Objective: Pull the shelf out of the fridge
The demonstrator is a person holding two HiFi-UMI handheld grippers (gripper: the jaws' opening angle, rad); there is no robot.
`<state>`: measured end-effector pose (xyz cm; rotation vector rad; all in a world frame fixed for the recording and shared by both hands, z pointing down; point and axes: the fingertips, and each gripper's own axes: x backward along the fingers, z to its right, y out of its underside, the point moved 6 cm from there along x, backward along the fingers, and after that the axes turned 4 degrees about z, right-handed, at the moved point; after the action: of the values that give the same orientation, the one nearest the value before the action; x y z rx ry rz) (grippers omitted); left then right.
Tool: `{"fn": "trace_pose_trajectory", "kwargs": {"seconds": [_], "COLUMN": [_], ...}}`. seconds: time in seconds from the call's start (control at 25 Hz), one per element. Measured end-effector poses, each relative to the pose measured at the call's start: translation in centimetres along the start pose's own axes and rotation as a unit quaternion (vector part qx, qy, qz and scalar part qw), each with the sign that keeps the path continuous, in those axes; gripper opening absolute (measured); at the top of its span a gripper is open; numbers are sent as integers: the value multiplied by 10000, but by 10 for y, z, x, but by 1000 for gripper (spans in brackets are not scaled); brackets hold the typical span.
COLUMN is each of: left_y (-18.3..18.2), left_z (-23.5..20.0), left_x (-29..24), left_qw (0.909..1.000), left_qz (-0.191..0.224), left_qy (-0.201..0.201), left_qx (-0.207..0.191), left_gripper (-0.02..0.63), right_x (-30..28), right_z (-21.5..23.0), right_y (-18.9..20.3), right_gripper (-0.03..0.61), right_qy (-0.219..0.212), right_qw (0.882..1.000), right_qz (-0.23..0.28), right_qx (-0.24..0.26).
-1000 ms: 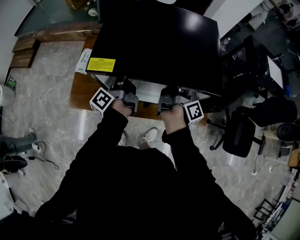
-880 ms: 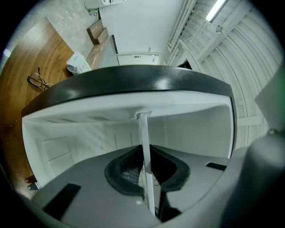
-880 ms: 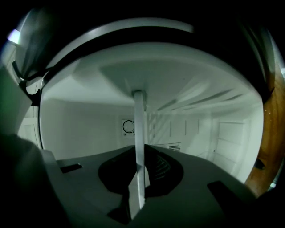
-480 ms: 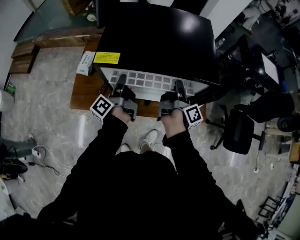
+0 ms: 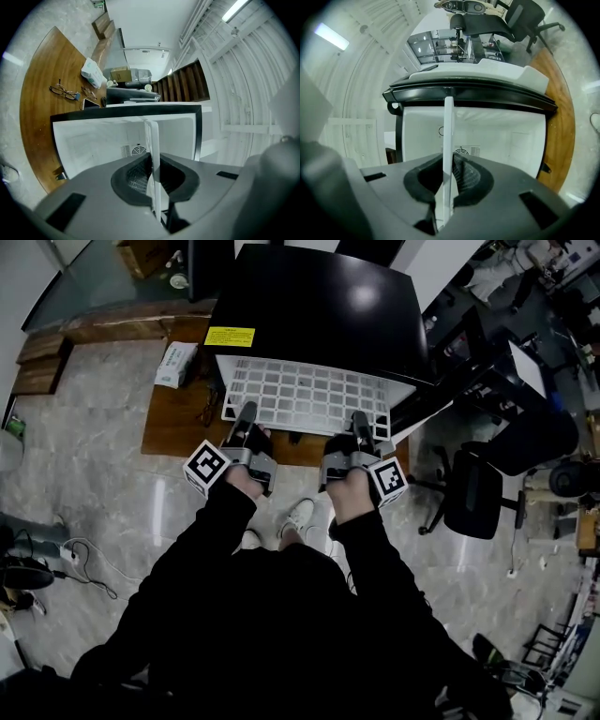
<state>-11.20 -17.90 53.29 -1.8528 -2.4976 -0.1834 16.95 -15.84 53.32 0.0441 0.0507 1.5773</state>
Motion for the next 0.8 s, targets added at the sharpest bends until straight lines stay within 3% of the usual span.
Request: {"fn": "trace_pose_trajectory", "kwargs": {"seconds": [0.4,0.6,0.8], "left_y": [10,11,15], "left_z": [11,38,86], "left_x": [54,88,113], "left_qw": [9998,9994,9972], "left_qz": [-159,-262,-389], "left_qy": [-28,221,633], "left_qx": [94,-8,-103], "left_gripper": [25,24,23], "right_x": [67,110,143], "right_z": [-3,-20,-63], "right_y": [7,13,10], "right_gripper": [31,31,32], "right_qy": [-87,-270,-668], "right_qw": [9999,9996,9978], "right_qz": [110,43,42], "right_qx": [-87,-76,42]}}
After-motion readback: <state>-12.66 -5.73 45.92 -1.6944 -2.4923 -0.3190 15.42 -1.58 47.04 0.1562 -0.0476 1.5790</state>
